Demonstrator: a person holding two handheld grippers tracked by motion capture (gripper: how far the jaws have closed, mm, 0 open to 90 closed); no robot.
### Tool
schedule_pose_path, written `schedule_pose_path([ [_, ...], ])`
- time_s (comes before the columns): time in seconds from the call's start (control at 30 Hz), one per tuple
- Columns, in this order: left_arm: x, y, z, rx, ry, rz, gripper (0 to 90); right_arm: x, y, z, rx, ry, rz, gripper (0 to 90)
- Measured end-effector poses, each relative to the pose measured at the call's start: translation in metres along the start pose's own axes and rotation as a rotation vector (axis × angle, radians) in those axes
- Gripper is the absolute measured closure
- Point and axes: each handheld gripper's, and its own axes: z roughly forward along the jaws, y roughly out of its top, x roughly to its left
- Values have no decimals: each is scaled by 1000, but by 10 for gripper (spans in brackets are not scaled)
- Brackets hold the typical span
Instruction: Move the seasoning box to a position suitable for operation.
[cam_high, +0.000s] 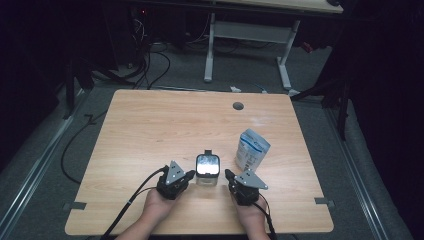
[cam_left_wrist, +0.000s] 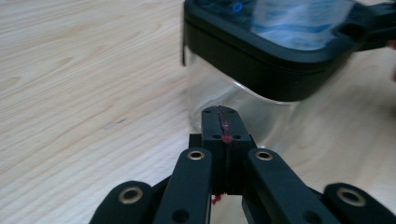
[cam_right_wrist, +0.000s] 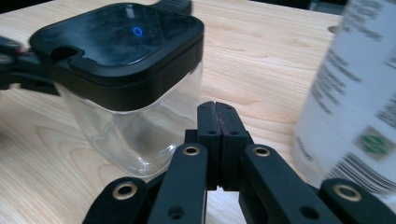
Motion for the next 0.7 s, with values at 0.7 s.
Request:
schedule_pose_path([
  [0.7,8,0,-15,-29,7,-26,899,5,-9,-18,6,0,8,900],
])
